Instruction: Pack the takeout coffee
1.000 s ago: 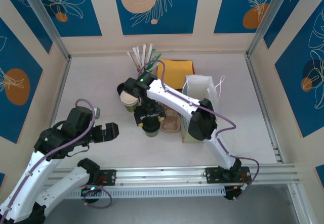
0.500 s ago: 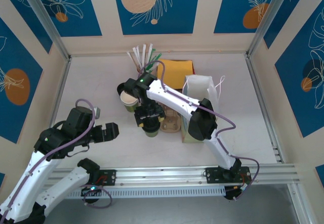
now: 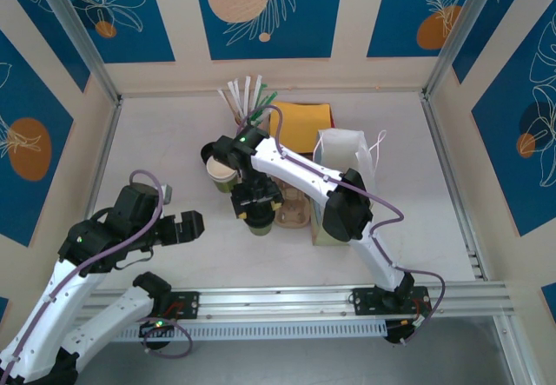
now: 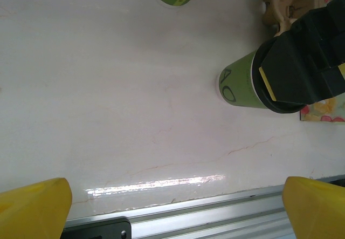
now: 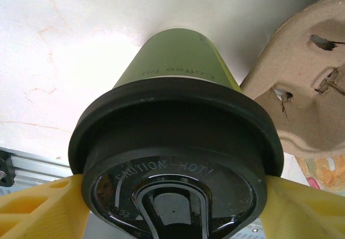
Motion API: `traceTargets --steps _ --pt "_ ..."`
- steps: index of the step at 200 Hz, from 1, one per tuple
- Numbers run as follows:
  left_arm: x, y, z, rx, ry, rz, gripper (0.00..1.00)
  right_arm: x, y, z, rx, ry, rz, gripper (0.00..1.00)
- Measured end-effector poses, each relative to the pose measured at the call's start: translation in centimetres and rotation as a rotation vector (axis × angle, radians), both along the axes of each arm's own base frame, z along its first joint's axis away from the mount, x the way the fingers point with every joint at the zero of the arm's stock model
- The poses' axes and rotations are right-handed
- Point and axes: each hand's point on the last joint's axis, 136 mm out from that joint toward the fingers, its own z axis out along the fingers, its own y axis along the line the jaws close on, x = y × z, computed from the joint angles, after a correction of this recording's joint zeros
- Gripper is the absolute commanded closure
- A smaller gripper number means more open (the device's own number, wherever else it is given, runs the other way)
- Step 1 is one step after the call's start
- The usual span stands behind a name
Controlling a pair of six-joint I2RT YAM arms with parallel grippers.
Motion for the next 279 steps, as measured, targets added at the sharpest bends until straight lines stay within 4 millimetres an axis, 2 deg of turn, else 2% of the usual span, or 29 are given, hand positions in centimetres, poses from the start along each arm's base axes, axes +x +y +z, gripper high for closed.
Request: traceTargets --steps 61,83,193,279 --pt "0.0 0.0 0.0 0.0 0.0 0.0 0.0 0.0 0.0 0.0 0.001 0.0 0.004 0.26" --pt "0.0 0.0 0.0 0.0 0.0 0.0 0.0 0.0 0.0 0.0 0.002 0.001 0.006 0.33" --pt "0.0 0.0 0.0 0.0 0.0 0.0 0.0 0.1 0.2 0.3 0.005 -0.002 0.007 0.34" --pt "0.4 -0.4 -0.1 -0.002 0.007 -0.005 0.0 1.2 2.1 3.5 0.115 -0.079 0.013 0.35"
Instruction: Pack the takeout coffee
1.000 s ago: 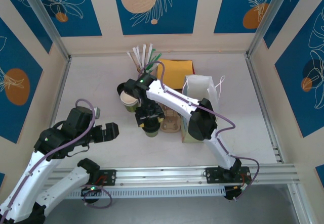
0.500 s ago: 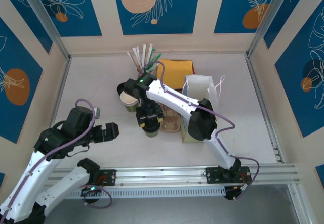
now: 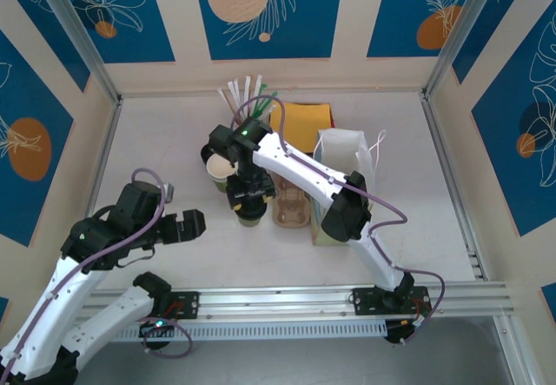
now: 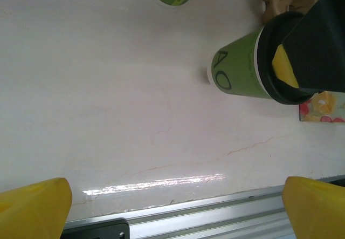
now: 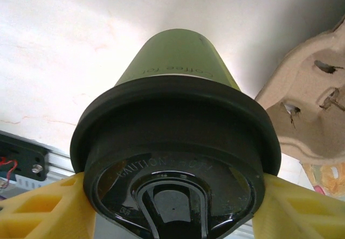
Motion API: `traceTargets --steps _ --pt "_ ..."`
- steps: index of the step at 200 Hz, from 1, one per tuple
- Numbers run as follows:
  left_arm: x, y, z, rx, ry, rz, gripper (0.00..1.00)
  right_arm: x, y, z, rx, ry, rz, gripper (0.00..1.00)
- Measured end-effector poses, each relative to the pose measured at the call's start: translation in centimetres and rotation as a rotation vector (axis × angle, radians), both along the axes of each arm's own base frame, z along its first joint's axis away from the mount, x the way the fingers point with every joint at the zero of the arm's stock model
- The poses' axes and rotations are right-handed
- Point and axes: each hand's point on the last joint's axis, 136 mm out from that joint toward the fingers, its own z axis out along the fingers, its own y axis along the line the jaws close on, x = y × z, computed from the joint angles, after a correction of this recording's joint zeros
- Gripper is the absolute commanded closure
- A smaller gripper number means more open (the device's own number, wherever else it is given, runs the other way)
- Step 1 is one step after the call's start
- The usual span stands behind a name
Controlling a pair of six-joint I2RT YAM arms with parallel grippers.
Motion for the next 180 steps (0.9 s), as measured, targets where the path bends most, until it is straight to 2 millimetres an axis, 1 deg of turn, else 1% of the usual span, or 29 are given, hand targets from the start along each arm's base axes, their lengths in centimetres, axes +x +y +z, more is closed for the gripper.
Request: traceTargets --steps 32,73,100,148,180 --pt "0.3 -0.4 0.1 -0.009 -0.006 -0.011 0.0 0.7 1.0 2.0 0.068 -0.047 -0.001 0.36" --pt "0.8 -0.9 0.2 -0.018 -0.007 -0.019 0.0 0.8 0.9 2.4 0.078 -0.053 -0.013 0.37" --pt "1.1 -1.3 0.4 -0.029 -0.017 -0.034 0.0 1.1 0.5 3.7 0.1 -0.074 -0.031 0.37" --pt "1.6 -1.9 0.3 -0.032 -0.011 -0.053 0.0 1.2 -1.0 7.8 0.171 -0.141 -0.057 0.37" --pt "1.9 -2.4 0.4 -0.047 -0.014 -0.063 0.0 1.0 -1.9 8.8 0.177 -0.16 -0.069 0.37"
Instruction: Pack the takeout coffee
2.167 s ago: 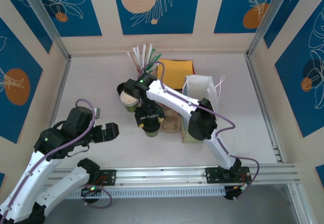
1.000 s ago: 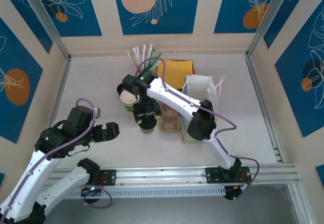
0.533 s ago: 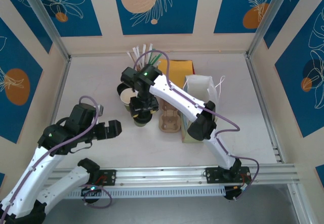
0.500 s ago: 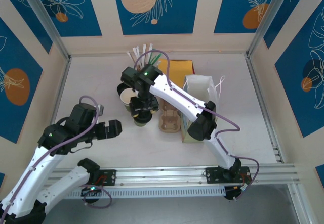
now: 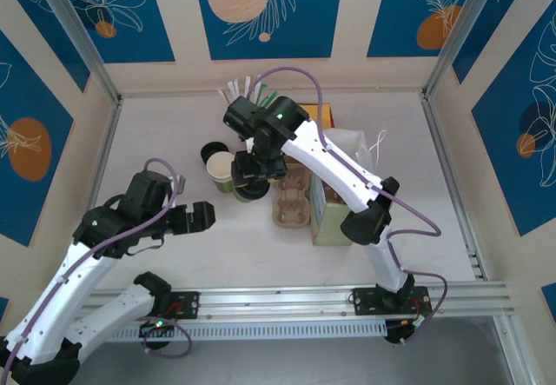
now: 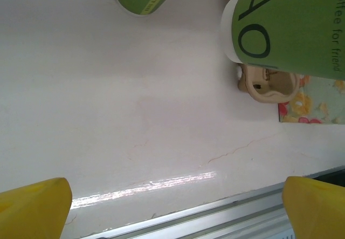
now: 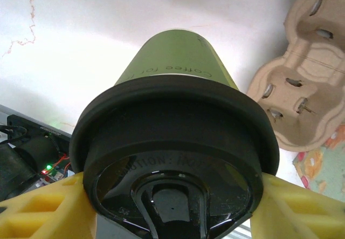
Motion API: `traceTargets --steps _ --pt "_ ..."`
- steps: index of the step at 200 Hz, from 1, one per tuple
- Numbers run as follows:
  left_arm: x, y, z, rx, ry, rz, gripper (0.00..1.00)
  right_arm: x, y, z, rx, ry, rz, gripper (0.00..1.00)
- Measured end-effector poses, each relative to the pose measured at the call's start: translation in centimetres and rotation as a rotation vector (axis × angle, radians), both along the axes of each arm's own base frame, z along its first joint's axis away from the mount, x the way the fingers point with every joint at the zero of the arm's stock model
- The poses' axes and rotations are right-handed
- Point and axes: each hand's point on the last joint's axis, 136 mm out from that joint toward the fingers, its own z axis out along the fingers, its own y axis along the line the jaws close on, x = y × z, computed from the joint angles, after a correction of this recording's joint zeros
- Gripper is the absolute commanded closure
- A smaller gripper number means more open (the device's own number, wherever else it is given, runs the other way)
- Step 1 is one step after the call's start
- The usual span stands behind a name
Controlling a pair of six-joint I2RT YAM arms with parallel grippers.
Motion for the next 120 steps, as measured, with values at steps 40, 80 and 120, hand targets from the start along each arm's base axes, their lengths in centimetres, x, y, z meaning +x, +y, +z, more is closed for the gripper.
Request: traceTargets --steps 40,80,120 --pt "0.3 -0.7 0.2 -0.025 -0.002 -0.014 0.0 -0.2 -1.1 0.6 -0.006 -0.012 -0.012 0.37" --pt "1.1 -1.8 0.9 -0.063 -0.015 -0.035 0.0 -0.5 -2.6 2.6 0.017 -0.052 -0.026 0.38" --pt "1.8 -2.9 1.3 -0.099 -0.019 -0.058 0.0 -1.1 -4.3 4.6 0.045 -0.092 -0.047 0.38"
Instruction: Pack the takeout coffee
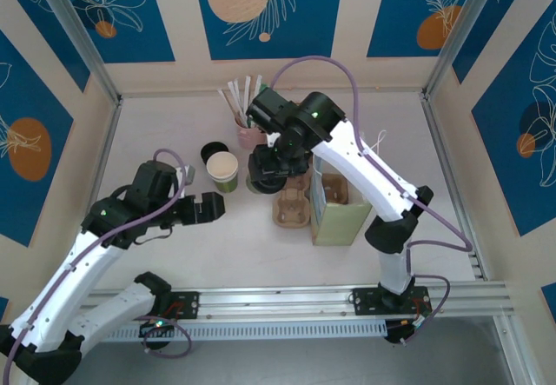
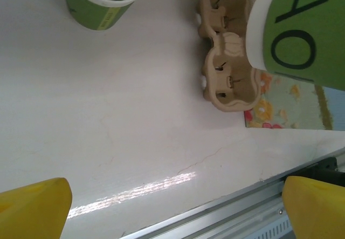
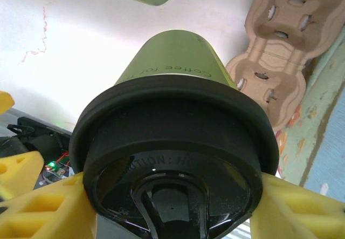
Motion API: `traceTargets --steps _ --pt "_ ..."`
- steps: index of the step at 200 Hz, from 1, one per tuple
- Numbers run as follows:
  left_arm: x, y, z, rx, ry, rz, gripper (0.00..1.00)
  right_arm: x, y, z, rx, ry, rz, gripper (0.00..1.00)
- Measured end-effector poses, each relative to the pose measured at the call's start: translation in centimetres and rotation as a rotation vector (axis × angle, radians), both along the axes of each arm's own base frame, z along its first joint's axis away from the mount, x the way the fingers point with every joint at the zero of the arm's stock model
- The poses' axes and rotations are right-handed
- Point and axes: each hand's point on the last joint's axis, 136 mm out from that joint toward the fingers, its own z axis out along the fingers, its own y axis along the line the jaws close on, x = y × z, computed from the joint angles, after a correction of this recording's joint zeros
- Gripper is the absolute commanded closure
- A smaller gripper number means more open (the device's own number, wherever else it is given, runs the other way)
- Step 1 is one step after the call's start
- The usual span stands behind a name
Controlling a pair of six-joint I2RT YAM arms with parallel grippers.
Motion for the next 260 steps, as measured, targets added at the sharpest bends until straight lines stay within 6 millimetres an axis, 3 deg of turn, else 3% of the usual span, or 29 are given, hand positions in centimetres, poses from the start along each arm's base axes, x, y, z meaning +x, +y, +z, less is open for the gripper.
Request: traceTargets --steps 142,260 --pt "3.6 -2.5 1.9 -0.022 -0.026 -0.024 0.0 -2.9 -4.4 3.0 0.044 -0.041 -0.062 0.39" --pt "4.4 -3.0 2.5 -0.021 -0.037 -0.037 0.0 -6.0 -7.8 4.5 0.093 -0.059 -0.079 0.4"
